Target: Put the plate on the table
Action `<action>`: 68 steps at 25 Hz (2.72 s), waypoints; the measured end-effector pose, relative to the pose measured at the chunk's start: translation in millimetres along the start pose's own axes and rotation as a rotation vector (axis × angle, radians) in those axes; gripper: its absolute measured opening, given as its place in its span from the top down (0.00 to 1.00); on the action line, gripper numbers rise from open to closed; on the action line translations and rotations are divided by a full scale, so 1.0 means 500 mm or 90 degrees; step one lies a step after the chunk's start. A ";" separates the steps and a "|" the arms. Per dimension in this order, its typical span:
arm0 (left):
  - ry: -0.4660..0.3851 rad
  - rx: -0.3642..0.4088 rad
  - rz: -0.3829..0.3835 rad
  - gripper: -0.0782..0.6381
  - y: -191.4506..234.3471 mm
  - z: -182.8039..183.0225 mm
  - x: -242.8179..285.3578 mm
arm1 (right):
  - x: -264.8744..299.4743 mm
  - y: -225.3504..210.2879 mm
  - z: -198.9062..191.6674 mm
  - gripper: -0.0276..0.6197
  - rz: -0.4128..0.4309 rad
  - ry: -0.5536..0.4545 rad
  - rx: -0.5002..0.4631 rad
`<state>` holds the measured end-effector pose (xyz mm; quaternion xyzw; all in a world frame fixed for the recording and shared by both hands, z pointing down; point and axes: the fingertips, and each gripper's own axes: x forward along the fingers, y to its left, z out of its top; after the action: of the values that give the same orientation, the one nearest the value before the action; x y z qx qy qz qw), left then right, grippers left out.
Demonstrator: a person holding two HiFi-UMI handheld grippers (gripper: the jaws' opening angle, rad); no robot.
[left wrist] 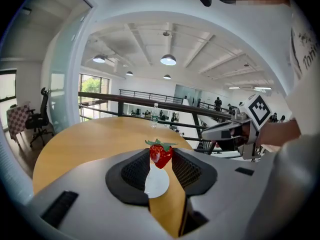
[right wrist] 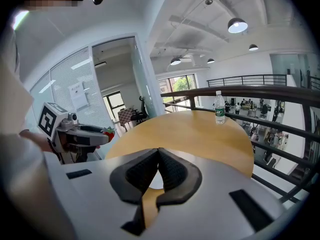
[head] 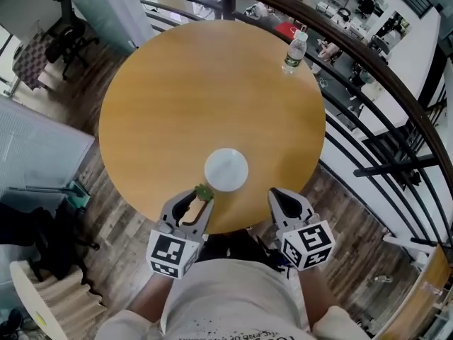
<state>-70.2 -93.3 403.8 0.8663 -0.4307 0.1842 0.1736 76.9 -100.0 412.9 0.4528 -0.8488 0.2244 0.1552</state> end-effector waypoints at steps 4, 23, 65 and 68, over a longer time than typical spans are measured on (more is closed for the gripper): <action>0.013 0.012 -0.004 0.68 0.024 -0.014 0.038 | 0.038 -0.017 -0.006 0.92 -0.005 0.014 -0.002; 0.070 0.006 -0.018 0.68 0.101 -0.092 0.158 | 0.161 -0.066 -0.052 0.92 -0.020 0.054 0.019; 0.308 0.193 -0.042 0.68 0.109 -0.313 0.370 | 0.206 -0.141 -0.139 0.92 -0.038 0.089 0.084; 0.312 0.184 -0.046 0.68 0.105 -0.319 0.372 | 0.205 -0.142 -0.144 0.92 -0.038 0.091 0.087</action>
<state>-35.4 -176.9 637.5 0.8264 -0.3139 0.4415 0.1538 85.2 -168.7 539.1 0.4704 -0.8044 0.3090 0.1903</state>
